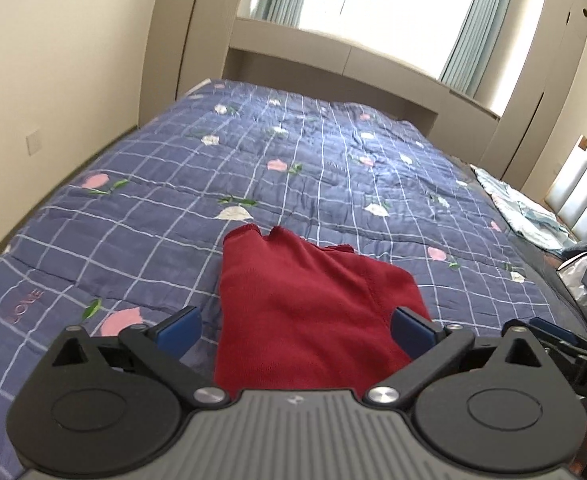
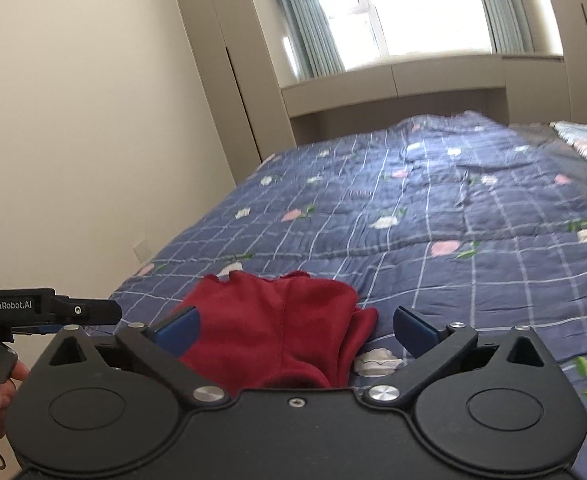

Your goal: Fold small clothes

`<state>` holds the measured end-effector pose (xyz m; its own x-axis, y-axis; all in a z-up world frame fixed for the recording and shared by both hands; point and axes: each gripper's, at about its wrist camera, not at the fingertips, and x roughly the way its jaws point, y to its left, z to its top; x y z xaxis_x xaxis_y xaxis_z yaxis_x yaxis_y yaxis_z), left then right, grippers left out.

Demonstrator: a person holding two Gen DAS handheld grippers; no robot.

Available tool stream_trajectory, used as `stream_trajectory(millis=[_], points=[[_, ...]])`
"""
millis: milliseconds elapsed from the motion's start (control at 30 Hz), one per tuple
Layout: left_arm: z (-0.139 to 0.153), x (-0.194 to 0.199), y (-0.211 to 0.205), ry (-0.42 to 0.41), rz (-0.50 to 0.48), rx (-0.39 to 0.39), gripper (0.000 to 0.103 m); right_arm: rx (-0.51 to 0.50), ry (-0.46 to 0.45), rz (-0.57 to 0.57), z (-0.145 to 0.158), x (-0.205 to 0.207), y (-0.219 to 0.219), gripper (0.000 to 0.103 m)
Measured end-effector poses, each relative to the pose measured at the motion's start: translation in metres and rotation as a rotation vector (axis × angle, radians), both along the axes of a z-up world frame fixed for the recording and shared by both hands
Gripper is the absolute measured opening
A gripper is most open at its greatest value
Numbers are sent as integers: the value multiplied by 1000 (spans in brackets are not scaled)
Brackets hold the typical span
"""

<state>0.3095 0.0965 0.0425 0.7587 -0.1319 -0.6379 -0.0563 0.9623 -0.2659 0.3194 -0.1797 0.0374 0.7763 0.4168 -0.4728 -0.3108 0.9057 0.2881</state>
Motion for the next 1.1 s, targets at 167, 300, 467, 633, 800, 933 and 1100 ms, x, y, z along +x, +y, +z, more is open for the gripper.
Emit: stream_trajectory(millis=[167,300,467,633,800,933,1100], points=[[8,-41,-9,-61,16,59,103,-13,-62,-14,13,-40,-6,102],[10,-74,-15,-106,21,102,103,-17,-104,-19,15,-76,-10,102],[7,-114,-21,-140,26,130,103,-48,-139,-19,11,-115,-11,102],[-6,-143,-22,-151,30,130,103,-69,-170,-16,5,-148,-9,102],[-21,-169,-21,-153,37,143,103,-95,-183,-32,-5,-175,-8,102],[-34,-185,-19,-147,47,150,103,-111,-171,-39,-16,-188,-9,102],[-48,-196,-17,-123,56,155,103,-140,-144,-63,-31,-198,-10,102]])
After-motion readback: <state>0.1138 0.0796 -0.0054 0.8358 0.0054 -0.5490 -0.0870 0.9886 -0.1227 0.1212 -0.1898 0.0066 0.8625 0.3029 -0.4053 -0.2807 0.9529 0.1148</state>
